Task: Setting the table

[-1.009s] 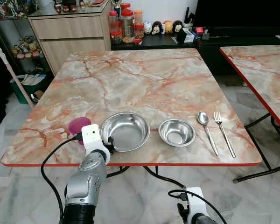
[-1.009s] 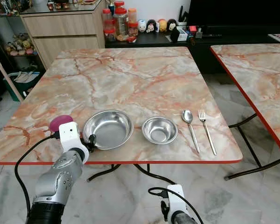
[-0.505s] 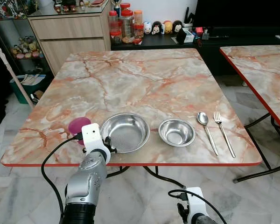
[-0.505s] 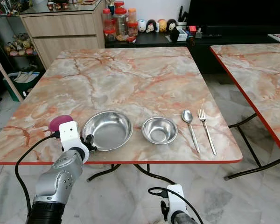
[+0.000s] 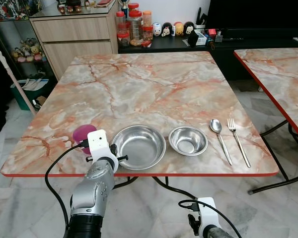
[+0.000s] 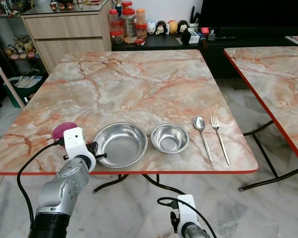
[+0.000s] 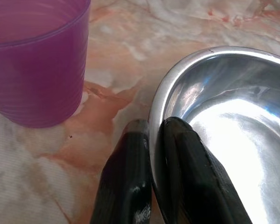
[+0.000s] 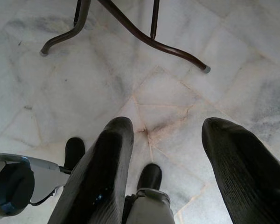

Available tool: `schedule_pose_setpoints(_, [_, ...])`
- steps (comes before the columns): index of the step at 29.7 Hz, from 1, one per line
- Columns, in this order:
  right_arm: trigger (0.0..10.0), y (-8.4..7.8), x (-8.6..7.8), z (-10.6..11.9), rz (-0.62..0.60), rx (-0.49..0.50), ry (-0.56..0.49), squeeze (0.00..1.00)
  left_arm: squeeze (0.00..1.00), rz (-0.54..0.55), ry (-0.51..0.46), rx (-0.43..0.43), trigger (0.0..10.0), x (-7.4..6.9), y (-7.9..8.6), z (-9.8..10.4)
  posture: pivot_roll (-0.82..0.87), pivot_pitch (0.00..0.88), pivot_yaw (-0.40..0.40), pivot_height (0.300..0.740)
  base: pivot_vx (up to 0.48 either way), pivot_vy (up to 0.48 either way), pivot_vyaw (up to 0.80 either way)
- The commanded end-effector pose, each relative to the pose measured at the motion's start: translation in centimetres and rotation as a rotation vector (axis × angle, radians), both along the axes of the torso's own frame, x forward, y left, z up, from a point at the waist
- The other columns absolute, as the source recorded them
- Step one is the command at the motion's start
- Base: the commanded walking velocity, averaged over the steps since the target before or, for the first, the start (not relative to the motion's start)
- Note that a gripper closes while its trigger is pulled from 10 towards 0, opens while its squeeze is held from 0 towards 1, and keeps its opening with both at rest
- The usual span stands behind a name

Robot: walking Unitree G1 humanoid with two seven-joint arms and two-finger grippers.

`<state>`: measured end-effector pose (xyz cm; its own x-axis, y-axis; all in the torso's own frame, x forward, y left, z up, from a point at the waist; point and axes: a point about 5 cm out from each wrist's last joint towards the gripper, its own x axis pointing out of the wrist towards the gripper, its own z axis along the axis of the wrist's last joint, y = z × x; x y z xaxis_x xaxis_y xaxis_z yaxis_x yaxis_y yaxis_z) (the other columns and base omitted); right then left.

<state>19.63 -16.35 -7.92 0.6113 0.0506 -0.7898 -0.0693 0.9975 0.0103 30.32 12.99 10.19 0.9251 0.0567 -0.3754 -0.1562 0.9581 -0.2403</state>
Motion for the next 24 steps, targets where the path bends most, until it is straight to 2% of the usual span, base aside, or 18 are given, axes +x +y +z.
schedule_pose_setpoints(1, [10.0, 0.2, 0.3, 0.1, 0.002, 0.008, 0.000, 0.00, 0.00, 0.007, -0.002, 0.000, 0.0, 0.1, 0.3, 0.2, 0.05, 0.000, 0.028, 0.732, 0.000, 0.000, 0.00])
schedule_pose_setpoints(7, [10.0, 0.3, 0.4, 0.1, 0.013, 0.007, -0.001, 0.00, 0.00, 0.009, -0.021, -0.020, 0.0, -0.1, 0.4, 0.4, 0.05, 0.000, 0.019, 0.732, 0.000, 0.000, 0.00])
schedule_pose_setpoints(11, [10.0, 0.2, 0.4, 0.2, 0.019, 0.003, -0.001, 0.00, 0.00, 0.007, -0.082, -0.102, 0.0, -0.2, 0.5, 1.2, 0.06, 0.000, 0.011, 0.732, 0.000, 0.000, 0.00])
schedule_pose_setpoints(14, [10.0, 0.1, 0.4, 0.2, 0.031, -0.002, 0.001, 0.00, 0.00, 0.008, -0.195, -0.208, 0.0, -0.2, 0.9, 2.7, 0.07, 0.000, 0.001, 0.732, 0.000, 0.000, 0.00])
schedule_pose_setpoints(15, [10.0, 0.1, 0.4, 0.2, 0.031, -0.002, 0.001, 0.00, 0.00, 0.008, -0.195, -0.208, 0.0, -0.2, 0.9, 2.7, 0.07, 0.000, 0.001, 0.732, 0.000, 0.000, 0.00])
schedule_pose_setpoints(16, [10.0, 0.1, 0.5, 0.2, 0.036, -0.004, 0.001, 0.00, 0.00, 0.009, -0.243, -0.222, 5.7, -0.1, 1.3, 3.4, 0.07, 0.000, -0.002, 0.732, 0.000, 0.000, 0.00])
schedule_pose_setpoints(17, [10.0, 0.1, 0.5, 0.2, 0.036, -0.004, 0.001, 0.00, 0.00, 0.009, -0.243, -0.222, 5.7, -0.1, 1.3, 3.4, 0.07, 0.000, -0.002, 0.732, 0.000, 0.000, 0.00])
schedule_pose_setpoints(18, [10.0, 0.1, 0.5, 0.2, 0.038, -0.005, 0.000, 0.00, 0.00, 0.010, -0.262, -0.226, 10.0, -0.1, 1.4, 3.7, 0.07, 0.000, -0.003, 0.732, 0.000, 0.000, 0.00])
schedule_pose_setpoints(24, [10.0, 0.1, 0.8, 0.4, 0.053, -0.003, -0.003, 0.00, 0.00, 0.013, -0.356, -0.288, 10.0, 0.2, 1.9, 5.3, 0.08, 0.000, -0.019, 0.732, 0.000, 0.000, 0.00])
